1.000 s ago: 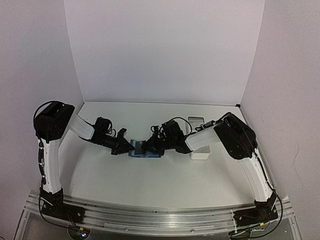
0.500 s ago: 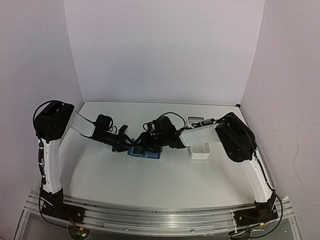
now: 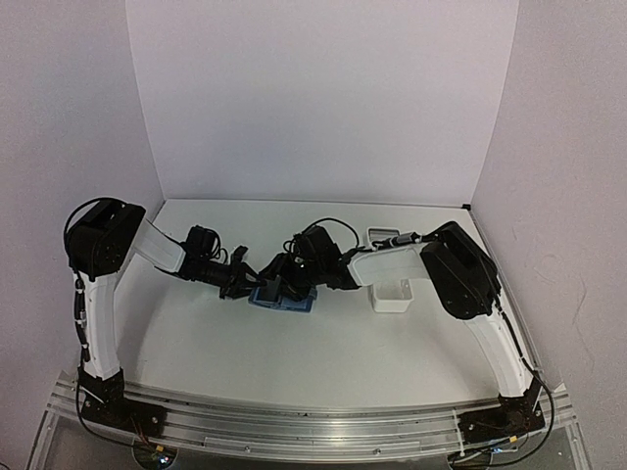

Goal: Put the credit cards into the card holder
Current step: Insert the credit card into the card holder.

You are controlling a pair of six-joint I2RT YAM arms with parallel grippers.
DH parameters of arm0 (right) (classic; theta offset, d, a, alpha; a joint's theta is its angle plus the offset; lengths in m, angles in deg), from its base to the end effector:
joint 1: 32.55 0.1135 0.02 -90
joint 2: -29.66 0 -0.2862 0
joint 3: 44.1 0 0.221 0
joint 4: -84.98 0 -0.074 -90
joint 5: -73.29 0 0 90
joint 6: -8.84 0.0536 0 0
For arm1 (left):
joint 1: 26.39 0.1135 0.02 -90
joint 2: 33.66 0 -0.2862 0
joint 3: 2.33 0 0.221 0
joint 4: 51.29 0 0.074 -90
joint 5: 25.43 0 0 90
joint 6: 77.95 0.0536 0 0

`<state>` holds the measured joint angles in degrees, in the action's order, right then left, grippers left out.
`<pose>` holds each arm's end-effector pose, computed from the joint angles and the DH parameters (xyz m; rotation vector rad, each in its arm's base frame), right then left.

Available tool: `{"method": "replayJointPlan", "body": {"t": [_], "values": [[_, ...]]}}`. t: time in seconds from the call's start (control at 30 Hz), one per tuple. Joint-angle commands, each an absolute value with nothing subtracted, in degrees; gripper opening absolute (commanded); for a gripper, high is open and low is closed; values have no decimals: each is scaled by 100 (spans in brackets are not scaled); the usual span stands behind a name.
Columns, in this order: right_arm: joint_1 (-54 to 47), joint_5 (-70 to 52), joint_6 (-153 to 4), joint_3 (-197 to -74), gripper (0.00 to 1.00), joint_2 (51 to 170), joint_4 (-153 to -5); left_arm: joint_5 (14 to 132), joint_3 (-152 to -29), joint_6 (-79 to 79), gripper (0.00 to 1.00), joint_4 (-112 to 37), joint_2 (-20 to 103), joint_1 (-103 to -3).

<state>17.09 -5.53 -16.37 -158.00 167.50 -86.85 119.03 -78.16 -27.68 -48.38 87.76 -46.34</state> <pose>0.3427 0.4192 0.1486 0.1914 2.4449 1.2684 0.3550 -0.1753 0.1211 0.0511 2.5633 -1.5976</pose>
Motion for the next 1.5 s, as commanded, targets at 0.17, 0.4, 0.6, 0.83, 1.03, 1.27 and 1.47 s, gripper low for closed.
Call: {"method": "replayJointPlan", "body": {"t": [0.17,0.4,0.6,0.83,1.03,1.27,1.47], "values": [[1763,-816,213,-15785,65,17009,-9411,11326,-7389,-3369,28,-5346,8516,-4854],[1764,-702,-50,-15644,65,16967,-9386,11256,-7357,-3332,26,-5364,8420,-4880],[1761,-530,-1001,-15737,65,16902,-8920,11260,-7419,-2949,0,-5019,8389,-4886],[1666,-568,-1930,-15605,66,16392,-8761,11122,-7396,-2866,0,-4815,8341,-4866],[1636,-903,-2904,-15467,66,15565,-8374,10847,-7297,-2680,0,-4669,8338,-4869],[1638,-1188,-2670,-15105,64,15500,-8019,10687,-7187,-2590,8,-4501,8300,-4872],[1632,-1245,-2729,-15060,61,15611,-7390,10711,-7114,-2524,31,-4363,8026,-4874]]}}
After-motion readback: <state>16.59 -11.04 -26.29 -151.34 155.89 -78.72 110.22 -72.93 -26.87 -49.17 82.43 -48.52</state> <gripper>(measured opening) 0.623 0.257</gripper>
